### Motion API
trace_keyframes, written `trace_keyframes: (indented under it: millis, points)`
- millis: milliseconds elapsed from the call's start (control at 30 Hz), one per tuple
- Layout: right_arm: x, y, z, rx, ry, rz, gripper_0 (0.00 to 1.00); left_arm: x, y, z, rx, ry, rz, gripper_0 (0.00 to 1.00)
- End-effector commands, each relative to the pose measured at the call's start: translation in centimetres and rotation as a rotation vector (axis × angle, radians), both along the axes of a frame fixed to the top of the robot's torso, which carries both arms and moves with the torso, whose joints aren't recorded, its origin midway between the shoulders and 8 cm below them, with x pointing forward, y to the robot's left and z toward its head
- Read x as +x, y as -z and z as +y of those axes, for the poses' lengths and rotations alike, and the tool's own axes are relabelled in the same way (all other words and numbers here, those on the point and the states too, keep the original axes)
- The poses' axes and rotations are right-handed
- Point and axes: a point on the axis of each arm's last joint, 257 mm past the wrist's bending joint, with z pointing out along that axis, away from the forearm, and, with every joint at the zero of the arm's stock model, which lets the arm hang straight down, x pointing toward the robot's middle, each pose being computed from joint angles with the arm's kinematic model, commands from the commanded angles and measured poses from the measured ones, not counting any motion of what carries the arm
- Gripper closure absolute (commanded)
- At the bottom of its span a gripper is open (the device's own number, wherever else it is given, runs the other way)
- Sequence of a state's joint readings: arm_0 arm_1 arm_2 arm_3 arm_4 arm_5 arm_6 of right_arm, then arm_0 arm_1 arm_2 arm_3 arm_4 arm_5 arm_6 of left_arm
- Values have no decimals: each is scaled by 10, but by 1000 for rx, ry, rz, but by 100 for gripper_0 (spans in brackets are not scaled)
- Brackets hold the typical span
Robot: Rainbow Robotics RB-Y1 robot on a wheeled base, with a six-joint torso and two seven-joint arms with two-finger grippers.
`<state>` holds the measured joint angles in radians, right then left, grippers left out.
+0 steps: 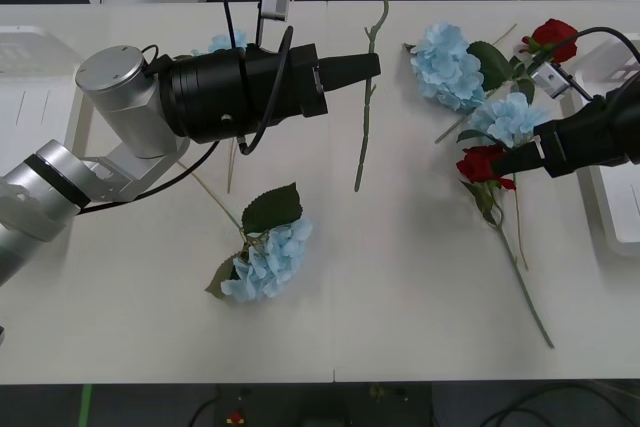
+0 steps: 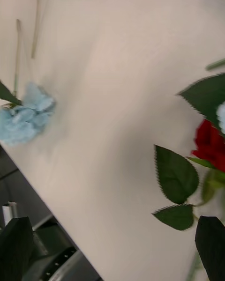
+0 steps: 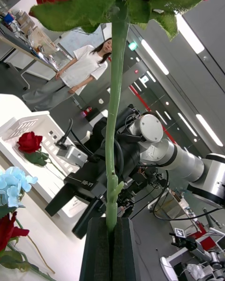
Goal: Put the red flowers into the right box and the blue flowers into the left box
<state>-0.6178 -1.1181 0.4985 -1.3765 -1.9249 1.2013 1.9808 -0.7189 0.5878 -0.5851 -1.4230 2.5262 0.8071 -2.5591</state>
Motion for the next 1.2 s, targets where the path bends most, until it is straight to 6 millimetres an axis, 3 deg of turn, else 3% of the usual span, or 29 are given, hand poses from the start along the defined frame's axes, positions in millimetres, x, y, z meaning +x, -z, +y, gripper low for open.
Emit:
trace_keyframes:
  millis: [33, 267, 400, 700, 1000, 1100, 1200]
  points:
    - [-13, -31, 16, 88, -93, -66, 0, -16, -9, -13, -27, 32, -37, 100]
    - [-49, -46, 68, 234, -218, -77, 0, -17, -8, -14, -26, 33, -35, 100]
    - [-60, -55, 101, 287, -244, -118, 0, -16, -8, -13, -28, 32, -34, 100]
    - [-68, -77, 161, 440, -249, -158, 0, -18, -6, -14, -24, 37, -30, 100]
    - [-76, -85, 197, 508, -256, -144, 0, -18, -5, -15, -22, 39, -27, 100]
    - [-75, -88, 205, 515, -236, -139, 8, -18, -5, -15, -23, 38, -25, 100]
    - [-74, -88, 211, 510, -223, -137, 23, -18, -5, -15, -22, 39, -20, 100]
